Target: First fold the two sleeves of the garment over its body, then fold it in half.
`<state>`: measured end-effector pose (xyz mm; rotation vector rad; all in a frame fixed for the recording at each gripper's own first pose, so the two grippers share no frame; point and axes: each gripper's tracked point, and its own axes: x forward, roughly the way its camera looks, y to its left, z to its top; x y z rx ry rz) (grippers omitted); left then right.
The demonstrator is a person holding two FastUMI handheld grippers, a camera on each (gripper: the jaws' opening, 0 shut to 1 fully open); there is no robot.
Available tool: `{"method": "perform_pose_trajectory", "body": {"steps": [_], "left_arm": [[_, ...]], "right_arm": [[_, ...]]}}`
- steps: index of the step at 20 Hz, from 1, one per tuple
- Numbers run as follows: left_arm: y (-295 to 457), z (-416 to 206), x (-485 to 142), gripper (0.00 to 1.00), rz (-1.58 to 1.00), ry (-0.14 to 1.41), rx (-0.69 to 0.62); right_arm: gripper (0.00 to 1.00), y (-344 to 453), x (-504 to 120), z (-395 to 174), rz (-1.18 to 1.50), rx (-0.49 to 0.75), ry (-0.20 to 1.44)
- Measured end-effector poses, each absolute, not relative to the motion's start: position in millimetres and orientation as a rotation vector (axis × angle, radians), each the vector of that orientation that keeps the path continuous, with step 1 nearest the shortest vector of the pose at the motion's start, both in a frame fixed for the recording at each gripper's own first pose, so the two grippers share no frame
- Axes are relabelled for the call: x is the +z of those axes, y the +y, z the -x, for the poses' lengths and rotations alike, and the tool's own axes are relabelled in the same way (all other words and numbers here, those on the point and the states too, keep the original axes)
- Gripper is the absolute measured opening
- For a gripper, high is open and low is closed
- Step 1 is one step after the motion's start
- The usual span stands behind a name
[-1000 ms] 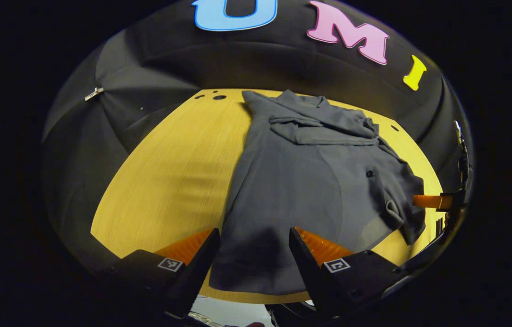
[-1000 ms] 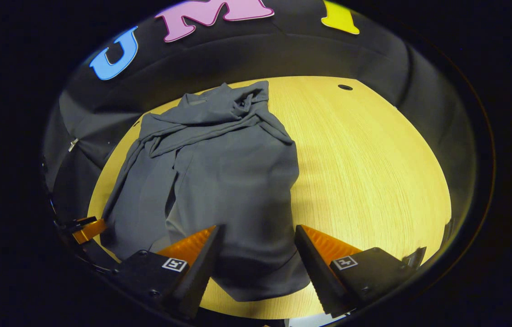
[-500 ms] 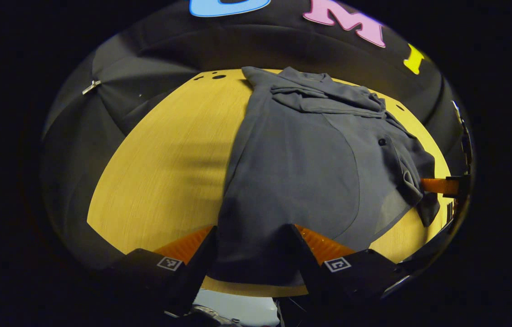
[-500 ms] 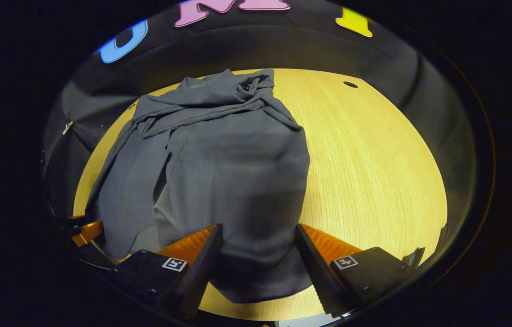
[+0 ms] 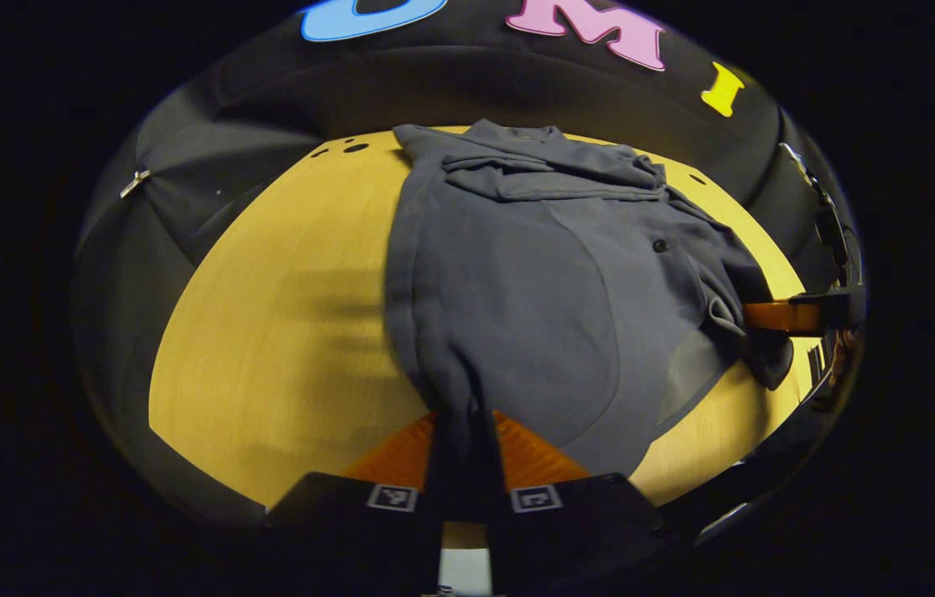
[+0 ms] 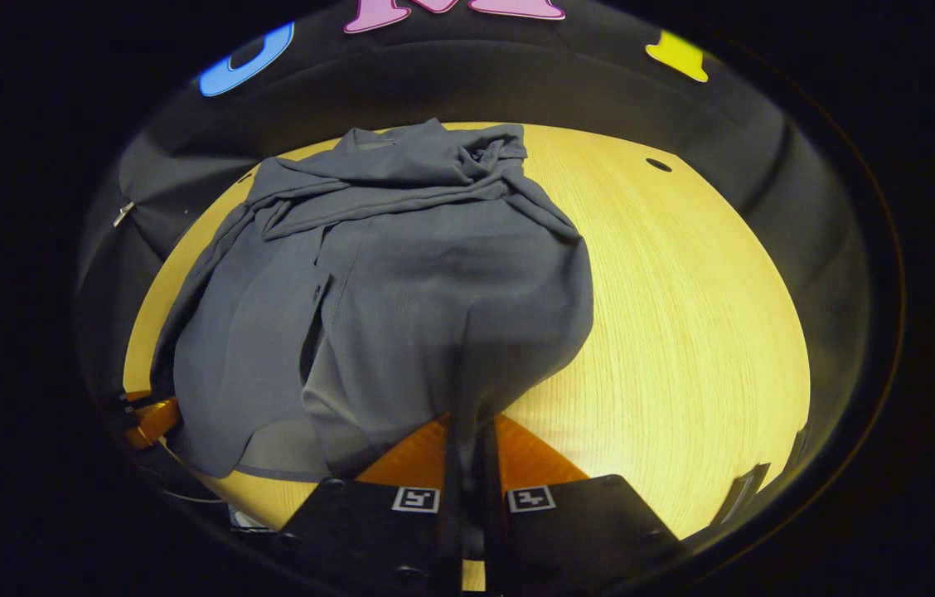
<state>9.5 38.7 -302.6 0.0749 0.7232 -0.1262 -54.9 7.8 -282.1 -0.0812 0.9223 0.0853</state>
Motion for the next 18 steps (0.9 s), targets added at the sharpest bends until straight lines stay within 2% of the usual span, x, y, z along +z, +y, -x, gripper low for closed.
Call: {"method": "perform_pose_trajectory", "body": {"steps": [1,2,4,9,10,11,12,13,18], "left_arm": [[38,-11,-301,0.19,-0.070,0.722,-0.124],[38,-13,-300,0.12,-0.059,0.715,-0.123],[35,-12,-299,0.06,-0.024,0.727,-0.139],[36,-17,-253,0.06,0.099,0.640,-0.129],[35,-19,-240,0.02,0.120,0.616,-0.131],[32,-20,-226,0.05,0.139,0.597,-0.141],[29,-22,-214,0.02,0.154,0.578,-0.153],[29,-25,-203,0.06,0.162,0.562,-0.156],[28,-52,-159,0.05,0.199,0.496,-0.156]], "right_arm": [[0.15,8,-282,55,0.074,0.094,0.932],[0.08,9,-283,54,0.062,0.104,0.936],[0.05,8,-281,54,0.031,0.116,0.956],[0.06,15,-251,51,0.041,0.144,0.883],[0.05,18,-243,48,0.044,0.158,0.863],[0.05,22,-235,44,0.037,0.173,0.848],[0.05,24,-228,40,0.027,0.175,0.834],[0.05,27,-221,34,0.015,0.178,0.817],[0.06,40,-183,-5,-0.046,0.195,0.743]]}}
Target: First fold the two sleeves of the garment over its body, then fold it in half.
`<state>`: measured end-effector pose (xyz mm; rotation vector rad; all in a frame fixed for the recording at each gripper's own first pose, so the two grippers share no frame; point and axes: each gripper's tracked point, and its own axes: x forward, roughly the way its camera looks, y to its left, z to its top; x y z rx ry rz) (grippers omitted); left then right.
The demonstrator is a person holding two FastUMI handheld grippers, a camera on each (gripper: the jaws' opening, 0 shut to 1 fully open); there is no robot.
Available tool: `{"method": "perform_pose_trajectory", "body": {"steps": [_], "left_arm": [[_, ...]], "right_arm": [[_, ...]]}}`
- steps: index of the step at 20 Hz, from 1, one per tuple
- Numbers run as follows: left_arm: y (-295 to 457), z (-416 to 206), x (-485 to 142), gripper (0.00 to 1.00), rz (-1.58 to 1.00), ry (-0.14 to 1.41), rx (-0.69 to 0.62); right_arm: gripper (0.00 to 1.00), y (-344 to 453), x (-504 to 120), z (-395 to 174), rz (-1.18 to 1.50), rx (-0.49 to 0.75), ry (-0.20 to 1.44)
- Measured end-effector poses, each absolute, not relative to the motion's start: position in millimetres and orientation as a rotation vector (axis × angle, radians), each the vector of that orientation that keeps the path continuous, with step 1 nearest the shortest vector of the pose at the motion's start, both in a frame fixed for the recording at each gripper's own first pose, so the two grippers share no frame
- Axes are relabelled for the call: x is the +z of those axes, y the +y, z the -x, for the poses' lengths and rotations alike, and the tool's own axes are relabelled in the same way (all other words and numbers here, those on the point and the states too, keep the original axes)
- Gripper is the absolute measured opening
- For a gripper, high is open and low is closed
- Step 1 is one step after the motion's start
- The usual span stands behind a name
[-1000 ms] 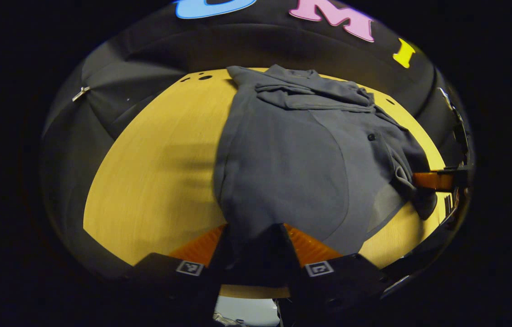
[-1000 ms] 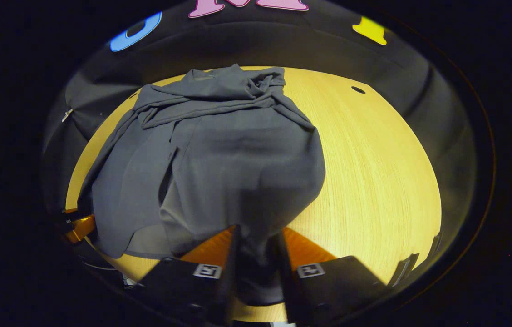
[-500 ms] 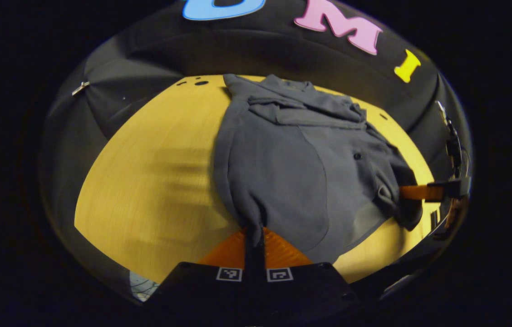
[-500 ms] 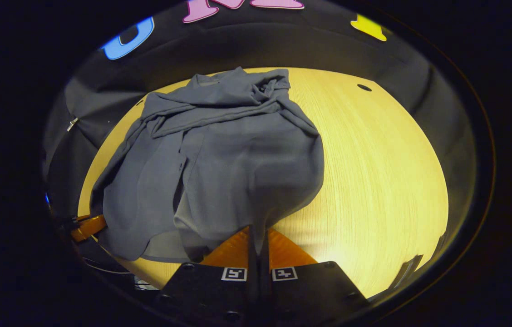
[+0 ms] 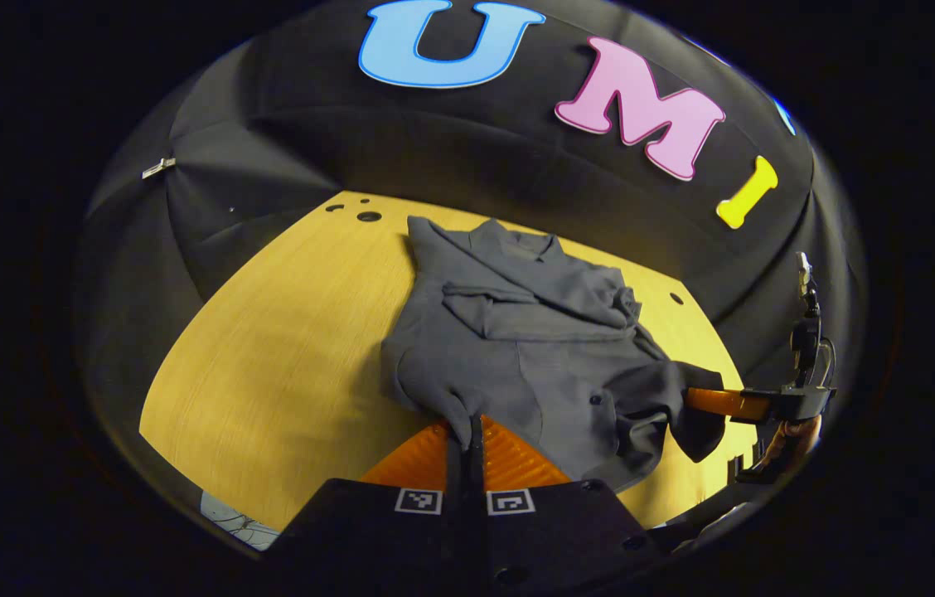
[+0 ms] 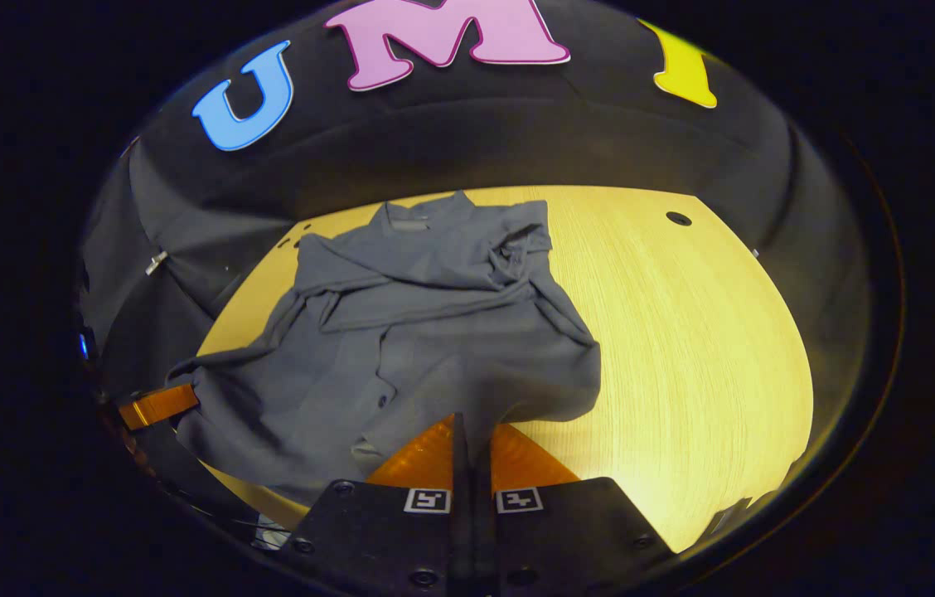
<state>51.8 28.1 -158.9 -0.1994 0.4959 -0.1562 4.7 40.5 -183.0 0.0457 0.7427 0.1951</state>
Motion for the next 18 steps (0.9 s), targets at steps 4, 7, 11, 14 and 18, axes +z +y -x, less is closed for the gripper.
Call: {"method": "perform_pose_trajectory", "body": {"steps": [4,7,11,14,18], "left_arm": [[31,-74,-128,0.05,0.195,0.439,-0.145],[33,-94,-111,0.02,0.209,0.413,-0.137],[37,-126,-84,0.05,0.221,0.368,-0.119],[40,-158,-60,0.06,0.223,0.328,-0.113],[40,-204,-36,0.06,0.225,0.272,-0.097]], "right_arm": [[0.05,56,-157,-35,-0.044,0.228,0.691],[0.05,64,-148,-56,-0.024,0.250,0.665],[0.06,70,-134,-89,-0.024,0.266,0.630],[0.05,73,-120,-121,-0.024,0.267,0.592],[0.05,73,-105,-165,-0.028,0.259,0.545]]}}
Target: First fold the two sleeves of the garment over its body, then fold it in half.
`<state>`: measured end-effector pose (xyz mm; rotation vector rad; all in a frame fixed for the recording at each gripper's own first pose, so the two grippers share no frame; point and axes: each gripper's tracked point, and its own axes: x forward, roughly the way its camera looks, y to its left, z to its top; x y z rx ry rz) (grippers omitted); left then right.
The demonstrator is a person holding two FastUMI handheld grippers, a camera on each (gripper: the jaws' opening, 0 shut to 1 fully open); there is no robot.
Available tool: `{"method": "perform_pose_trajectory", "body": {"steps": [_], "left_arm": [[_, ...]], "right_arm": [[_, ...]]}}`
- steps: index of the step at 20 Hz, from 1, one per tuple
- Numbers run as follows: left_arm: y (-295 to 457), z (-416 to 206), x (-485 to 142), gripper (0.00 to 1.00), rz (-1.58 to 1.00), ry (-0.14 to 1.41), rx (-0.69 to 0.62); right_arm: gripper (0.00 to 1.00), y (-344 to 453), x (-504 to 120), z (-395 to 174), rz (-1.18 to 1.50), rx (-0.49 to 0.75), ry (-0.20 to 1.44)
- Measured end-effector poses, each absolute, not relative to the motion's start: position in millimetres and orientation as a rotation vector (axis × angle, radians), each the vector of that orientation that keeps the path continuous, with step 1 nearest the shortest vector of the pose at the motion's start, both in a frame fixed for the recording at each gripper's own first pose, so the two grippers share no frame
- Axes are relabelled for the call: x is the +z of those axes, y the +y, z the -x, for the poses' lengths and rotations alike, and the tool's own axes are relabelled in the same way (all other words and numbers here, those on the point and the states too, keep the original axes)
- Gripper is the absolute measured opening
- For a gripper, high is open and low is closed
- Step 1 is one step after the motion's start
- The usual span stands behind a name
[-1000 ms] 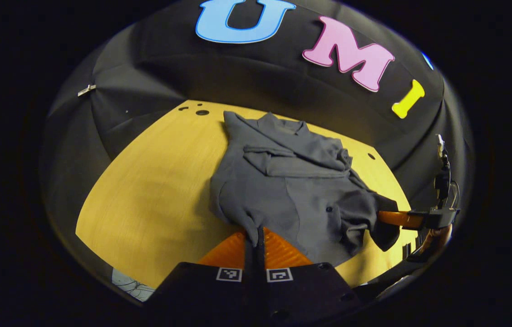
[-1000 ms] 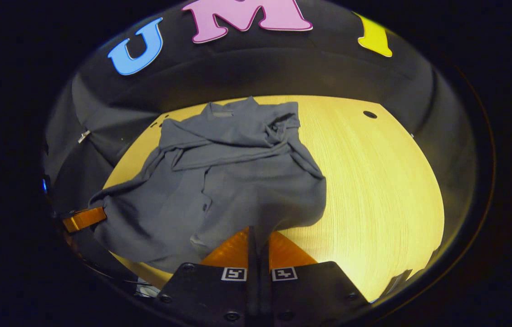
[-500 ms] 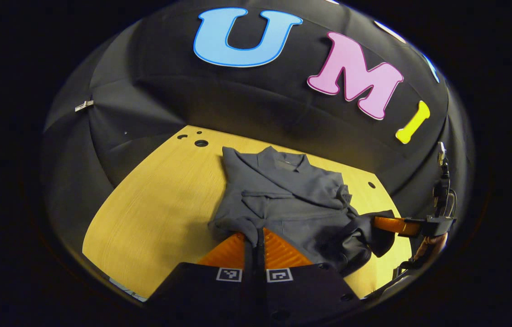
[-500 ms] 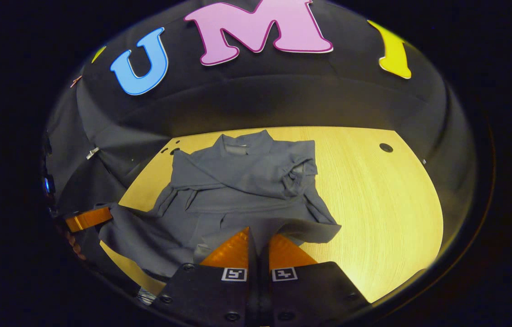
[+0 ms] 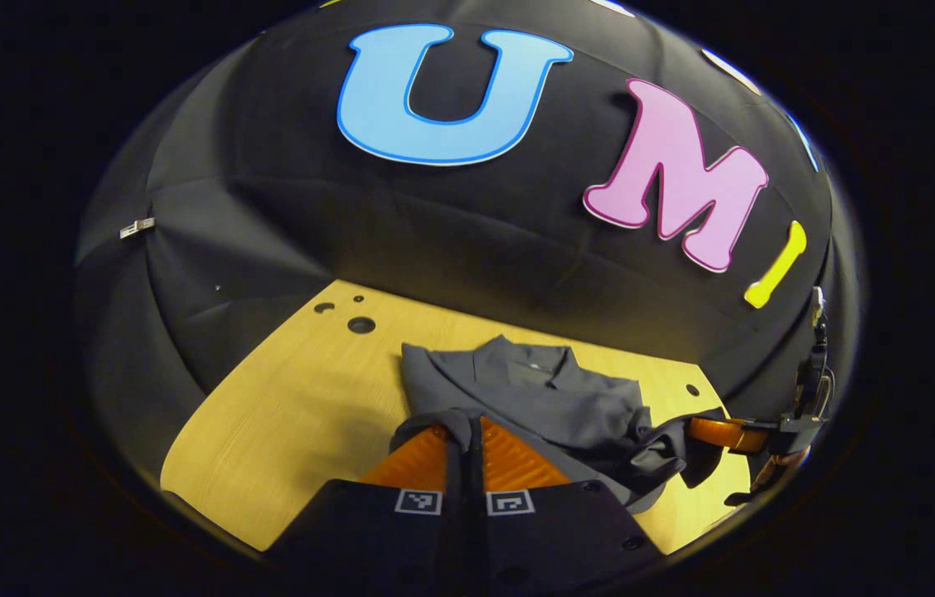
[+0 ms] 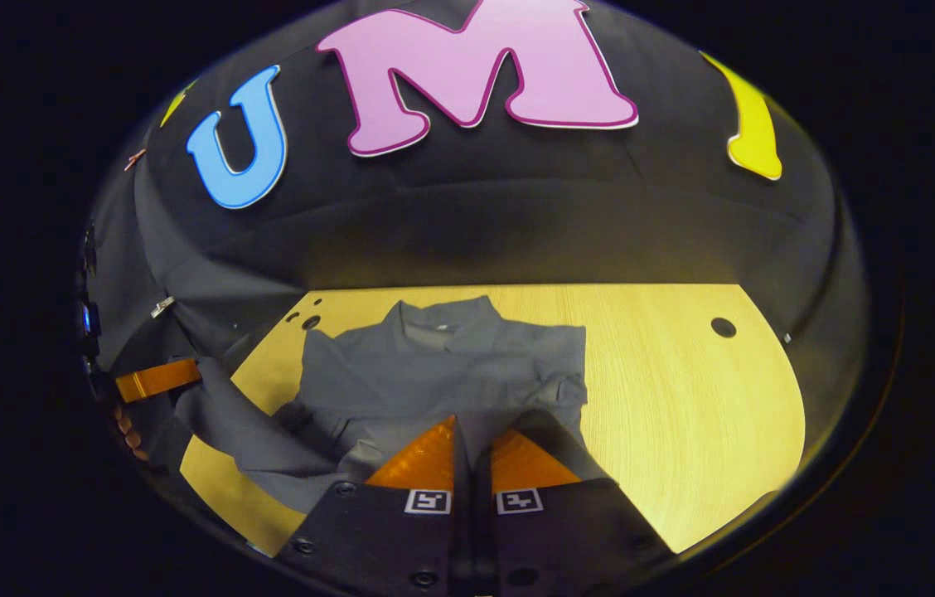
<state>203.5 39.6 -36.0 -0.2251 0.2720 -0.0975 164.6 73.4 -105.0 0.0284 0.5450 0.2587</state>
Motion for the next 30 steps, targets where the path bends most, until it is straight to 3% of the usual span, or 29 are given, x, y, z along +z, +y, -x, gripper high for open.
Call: {"method": "perform_pose_trajectory", "body": {"steps": [13,15,21,23,26,27,28,29,30], "left_arm": [[46,-373,-28,0.05,0.214,0.194,-0.038],[44,-394,-33,0.02,0.193,0.180,-0.041],[52,-429,-64,0.07,0.164,0.215,-0.006],[57,-430,-69,0.12,0.146,0.228,0.021],[69,-424,-59,0.35,0.123,0.208,0.072],[69,-419,-53,0.29,0.127,0.201,0.067],[66,-413,-47,0.33,0.141,0.194,0.054],[65,-404,-39,0.52,0.158,0.183,0.046],[65,-395,-31,0.57,0.173,0.171,0.039]], "right_arm": [[0.05,70,-116,-301,-0.022,0.189,0.447],[0.05,69,-124,-318,-0.017,0.177,0.434],[0.05,63,-157,-345,0.014,0.146,0.447],[0.12,63,-164,-344,0.051,0.152,0.452],[0.22,63,-160,-336,0.067,0.162,0.452],[0.23,64,-156,-333,0.057,0.161,0.445],[0.35,64,-151,-329,0.048,0.160,0.435],[0.47,63,-145,-324,0.042,0.160,0.426],[0.59,61,-138,-316,0.042,0.157,0.415]]}}
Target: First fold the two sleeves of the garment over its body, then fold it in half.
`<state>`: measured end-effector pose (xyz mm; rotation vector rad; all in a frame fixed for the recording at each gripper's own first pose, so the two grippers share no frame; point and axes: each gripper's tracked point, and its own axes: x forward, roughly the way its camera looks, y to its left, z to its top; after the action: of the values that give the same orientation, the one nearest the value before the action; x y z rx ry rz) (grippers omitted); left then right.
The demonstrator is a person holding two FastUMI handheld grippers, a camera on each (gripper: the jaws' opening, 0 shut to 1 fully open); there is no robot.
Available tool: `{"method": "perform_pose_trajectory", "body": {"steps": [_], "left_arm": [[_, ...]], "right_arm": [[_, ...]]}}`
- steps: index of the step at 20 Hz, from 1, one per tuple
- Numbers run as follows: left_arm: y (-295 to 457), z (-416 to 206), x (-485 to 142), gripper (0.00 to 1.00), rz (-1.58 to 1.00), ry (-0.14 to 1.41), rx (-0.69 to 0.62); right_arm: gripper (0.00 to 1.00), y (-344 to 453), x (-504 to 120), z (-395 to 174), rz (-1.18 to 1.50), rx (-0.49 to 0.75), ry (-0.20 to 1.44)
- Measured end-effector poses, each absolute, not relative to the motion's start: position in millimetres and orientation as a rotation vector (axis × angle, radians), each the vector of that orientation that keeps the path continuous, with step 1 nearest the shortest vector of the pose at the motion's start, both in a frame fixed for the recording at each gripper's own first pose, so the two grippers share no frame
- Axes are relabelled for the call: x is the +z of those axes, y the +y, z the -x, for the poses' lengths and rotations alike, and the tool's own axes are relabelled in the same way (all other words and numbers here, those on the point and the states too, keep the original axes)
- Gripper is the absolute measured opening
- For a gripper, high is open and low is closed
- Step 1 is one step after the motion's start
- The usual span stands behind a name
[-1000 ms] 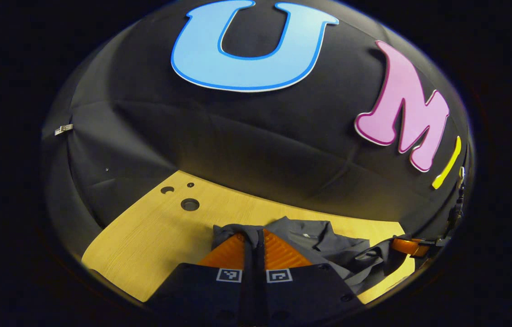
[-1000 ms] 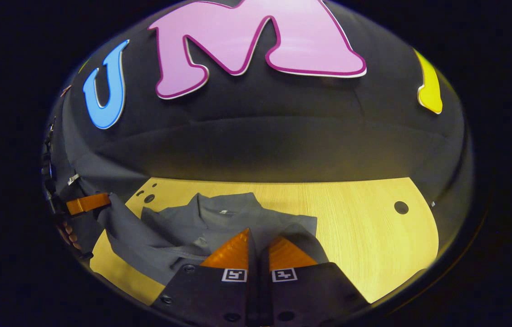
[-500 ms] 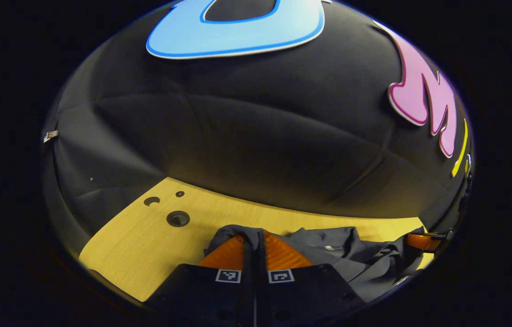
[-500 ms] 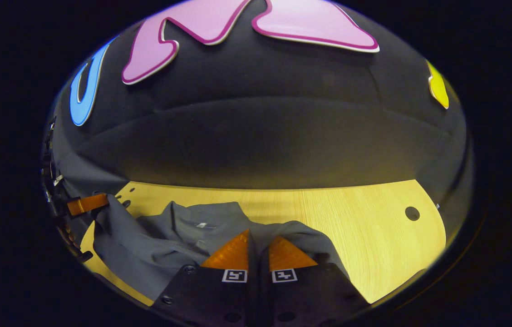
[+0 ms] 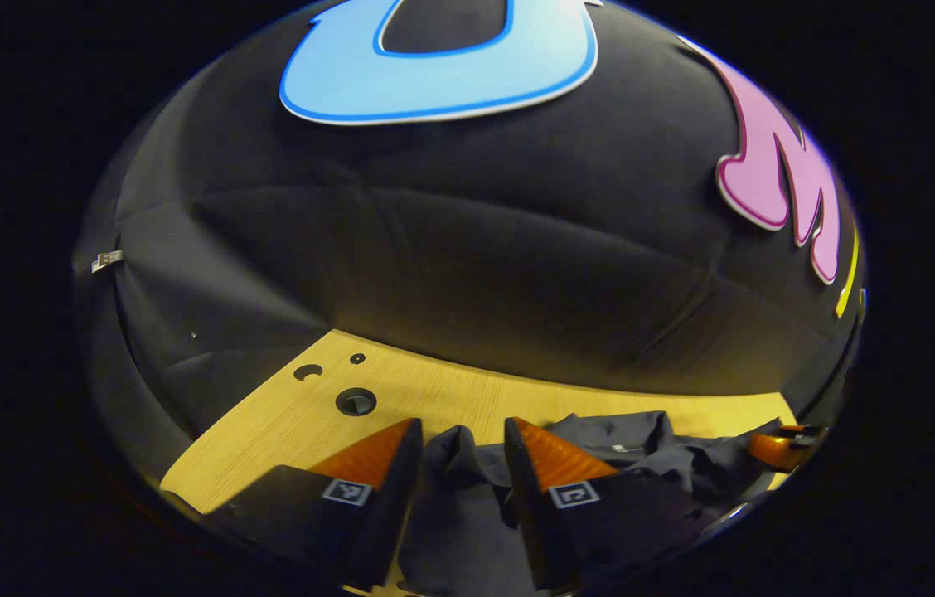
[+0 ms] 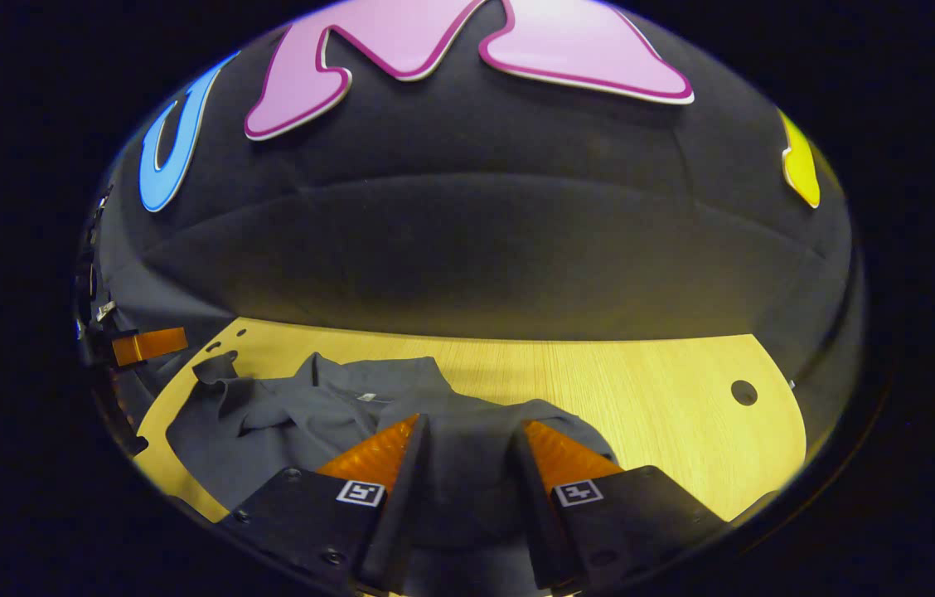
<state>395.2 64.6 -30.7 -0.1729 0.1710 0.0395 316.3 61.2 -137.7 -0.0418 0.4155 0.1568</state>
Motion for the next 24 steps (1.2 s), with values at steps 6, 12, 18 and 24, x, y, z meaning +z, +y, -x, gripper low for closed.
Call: {"method": "perform_pose_trajectory", "body": {"steps": [6,12,18,24], "left_arm": [[73,-306,20,0.96,0.172,0.057,0.046],[68,-189,52,0.96,0.150,-0.037,0.009],[60,-88,51,0.96,0.072,-0.076,-0.028],[52,-9,25,0.96,0.111,-0.065,-0.009]], "right_arm": [[0.99,50,-85,-253,0.043,0.120,0.320],[0.99,53,-28,-154,0.025,0.086,0.213],[0.99,54,-2,-58,0.011,0.082,0.187],[0.99,67,-12,11,-0.009,0.113,0.192]]}}
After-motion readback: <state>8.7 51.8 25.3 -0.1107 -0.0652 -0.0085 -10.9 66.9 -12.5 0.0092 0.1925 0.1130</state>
